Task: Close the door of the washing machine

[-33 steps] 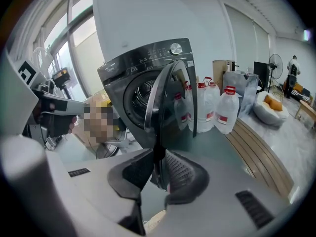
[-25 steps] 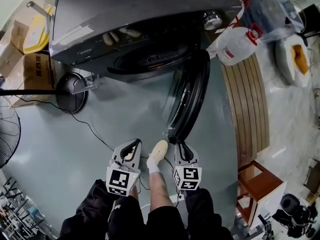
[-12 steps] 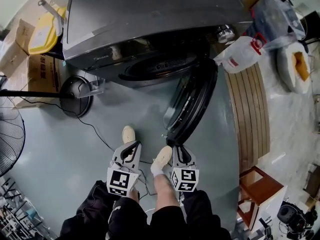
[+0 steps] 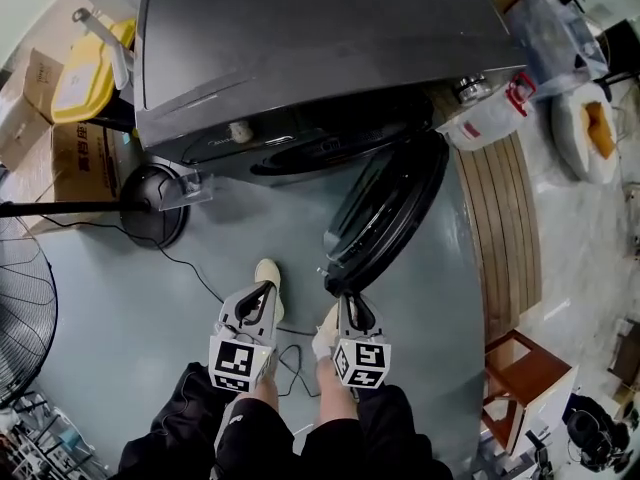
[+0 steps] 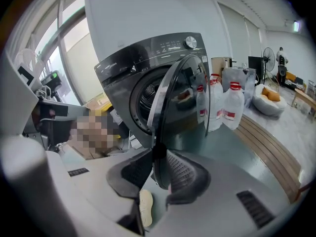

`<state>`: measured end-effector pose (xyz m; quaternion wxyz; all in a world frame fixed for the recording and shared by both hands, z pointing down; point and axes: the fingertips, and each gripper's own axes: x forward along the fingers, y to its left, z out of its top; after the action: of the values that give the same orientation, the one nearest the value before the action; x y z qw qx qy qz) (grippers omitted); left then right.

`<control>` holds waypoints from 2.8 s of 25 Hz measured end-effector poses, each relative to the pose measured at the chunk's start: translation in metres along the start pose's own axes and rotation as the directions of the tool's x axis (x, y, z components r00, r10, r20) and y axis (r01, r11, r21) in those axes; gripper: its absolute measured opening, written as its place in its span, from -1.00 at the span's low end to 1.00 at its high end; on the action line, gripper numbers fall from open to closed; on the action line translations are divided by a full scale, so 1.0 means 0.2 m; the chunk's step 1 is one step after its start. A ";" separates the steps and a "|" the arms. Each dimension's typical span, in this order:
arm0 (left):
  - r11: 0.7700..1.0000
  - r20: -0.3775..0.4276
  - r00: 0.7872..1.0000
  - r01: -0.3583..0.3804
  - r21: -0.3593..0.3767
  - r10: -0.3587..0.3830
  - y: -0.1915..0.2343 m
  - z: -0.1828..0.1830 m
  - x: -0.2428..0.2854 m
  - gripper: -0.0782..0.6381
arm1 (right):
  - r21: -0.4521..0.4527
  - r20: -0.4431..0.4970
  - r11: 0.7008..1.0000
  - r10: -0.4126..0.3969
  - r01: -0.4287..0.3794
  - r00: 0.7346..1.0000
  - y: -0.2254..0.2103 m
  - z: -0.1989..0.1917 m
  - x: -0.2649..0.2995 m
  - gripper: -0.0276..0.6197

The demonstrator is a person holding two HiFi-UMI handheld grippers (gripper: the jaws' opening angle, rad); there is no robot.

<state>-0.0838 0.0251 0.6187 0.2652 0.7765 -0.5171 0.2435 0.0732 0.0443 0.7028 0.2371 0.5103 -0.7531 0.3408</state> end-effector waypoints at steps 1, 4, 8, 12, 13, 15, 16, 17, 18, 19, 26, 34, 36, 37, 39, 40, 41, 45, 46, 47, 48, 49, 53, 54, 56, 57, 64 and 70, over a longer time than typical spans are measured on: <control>1.000 -0.003 1.000 0.004 0.004 -0.004 0.02 0.00 0.00 -0.71 | 0.002 0.001 1.000 0.003 -0.003 1.000 0.02 0.01 0.02 -0.60; 1.000 -0.005 1.000 0.009 -0.001 -0.009 0.08 -0.01 0.01 -0.71 | 0.009 0.002 1.000 0.014 -0.014 1.000 0.09 0.03 0.08 -0.59; 1.000 -0.005 1.000 -0.003 -0.021 0.003 0.18 -0.01 0.00 -0.71 | 0.020 -0.005 0.999 0.030 -0.030 1.000 0.17 0.07 0.14 -0.58; 1.000 -0.008 1.000 -0.014 -0.027 0.014 0.27 0.00 -0.01 -0.71 | 0.027 -0.006 0.999 0.045 -0.045 0.999 0.27 0.11 0.22 -0.58; 1.000 -0.010 1.000 -0.017 -0.026 0.017 0.30 -0.01 -0.01 -0.71 | 0.028 -0.006 0.998 0.050 -0.050 0.999 0.30 0.12 0.24 -0.58; 0.999 -0.014 1.000 -0.023 -0.026 0.022 0.35 -0.02 -0.02 -0.71 | 0.032 -0.005 0.998 0.061 -0.061 0.998 0.35 0.14 0.28 -0.58; 0.999 -0.015 1.000 -0.025 -0.028 0.025 0.37 -0.02 -0.02 -0.71 | 0.032 -0.005 0.997 0.067 -0.066 0.998 0.37 0.16 0.30 -0.58; 0.999 -0.016 0.999 -0.029 -0.031 0.028 0.39 -0.02 -0.02 -0.71 | 0.032 -0.005 0.997 0.071 -0.071 0.997 0.39 0.17 0.32 -0.58; 0.999 -0.016 0.999 -0.033 -0.035 0.032 0.41 -0.02 -0.02 -0.71 | 0.030 -0.005 0.997 0.076 -0.075 0.997 0.40 0.18 0.34 -0.58; 0.999 -0.017 0.999 -0.037 -0.039 0.037 0.43 -0.02 -0.02 -0.71 | 0.029 -0.005 0.996 0.079 -0.079 0.997 0.42 0.20 0.36 -0.58; 0.996 -0.013 0.998 -0.067 -0.062 0.067 0.56 -0.02 -0.04 -0.71 | 0.020 -0.004 0.995 0.097 -0.097 0.995 0.52 0.28 0.47 -0.58; 0.993 -0.018 0.996 -0.088 -0.080 0.087 0.70 -0.01 -0.05 -0.71 | 0.010 0.001 0.994 0.106 -0.106 0.994 0.63 0.36 0.59 -0.58; 0.992 -0.018 0.996 -0.092 -0.086 0.091 0.73 -0.01 -0.04 -0.71 | 0.009 0.002 0.994 0.106 -0.106 0.994 0.65 0.39 0.63 -0.58; 0.992 -0.019 0.995 -0.094 -0.089 0.093 0.75 -0.01 -0.04 -0.71 | 0.011 0.002 0.994 0.105 -0.105 0.994 0.67 0.40 0.65 -0.58; 0.991 -0.022 0.995 -0.097 -0.093 0.096 0.78 -0.01 -0.04 -0.71 | 0.016 0.004 0.995 0.102 -0.102 0.995 0.69 0.43 0.68 -0.58; 0.991 -0.023 0.995 -0.099 -0.093 0.097 0.80 -0.01 -0.04 -0.71 | 0.016 0.006 0.995 0.101 -0.101 0.995 0.71 0.44 0.70 -0.58; 0.991 -0.023 0.995 -0.100 -0.094 0.098 0.81 0.00 -0.04 -0.71 | 0.016 0.009 0.995 0.100 -0.101 0.995 0.72 0.45 0.71 -0.58; 0.991 -0.020 0.995 -0.102 -0.091 0.101 0.86 0.03 -0.03 -0.71 | 0.009 0.009 0.994 0.105 -0.105 0.994 0.75 0.50 0.77 -0.58; 0.991 -0.020 0.995 -0.101 -0.091 0.100 0.87 0.04 -0.02 -0.71 | 0.008 0.007 0.994 0.105 -0.106 0.994 0.76 0.51 0.78 -0.58; 0.991 -0.020 0.995 -0.100 -0.091 0.098 0.89 0.05 -0.02 -0.71 | 0.008 0.006 0.994 0.106 -0.106 0.994 0.77 0.52 0.80 -0.59; 0.991 -0.019 0.995 -0.098 -0.092 0.097 0.90 0.06 -0.02 -0.71 | 0.009 0.005 0.994 0.107 -0.107 0.994 0.78 0.54 0.82 -0.59; 0.991 -0.019 0.995 -0.096 -0.093 0.095 0.92 0.07 -0.01 -0.71 | 0.011 0.006 0.994 0.107 -0.107 0.994 0.79 0.55 0.83 -0.59; 0.992 -0.021 0.996 -0.089 -0.089 0.088 0.97 0.10 0.01 -0.71 | 0.019 0.017 0.995 0.102 -0.102 0.995 0.83 0.61 0.89 -0.59; 0.992 -0.022 0.996 -0.089 -0.087 0.087 0.99 0.10 0.01 -0.71 | 0.021 0.020 0.995 0.101 -0.101 0.995 0.84 0.62 0.90 -0.59; 0.992 -0.023 0.996 -0.089 -0.085 0.088 1.01 0.11 0.02 -0.71 | 0.017 0.025 0.995 0.098 -0.099 0.995 0.84 0.64 0.93 -0.59; 0.992 -0.024 0.996 -0.090 -0.084 0.088 1.02 0.11 0.03 -0.71 | 0.014 0.027 0.995 0.097 -0.097 0.995 0.85 0.65 0.94 -0.59; 0.992 -0.035 0.995 -0.093 -0.090 0.090 1.12 0.11 0.05 -0.71 | -0.009 0.028 0.996 0.093 -0.093 0.995 0.88 0.72 1.01 -0.60; 0.992 -0.035 0.996 -0.089 -0.094 0.086 1.16 0.14 0.08 -0.71 | -0.040 0.015 0.995 0.091 -0.090 0.996 0.90 0.77 1.06 -0.61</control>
<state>-0.2920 -0.0801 0.6449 0.2991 0.7358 -0.5573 0.2421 -0.1732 -0.1566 0.7035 0.2250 0.4738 -0.7840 0.3320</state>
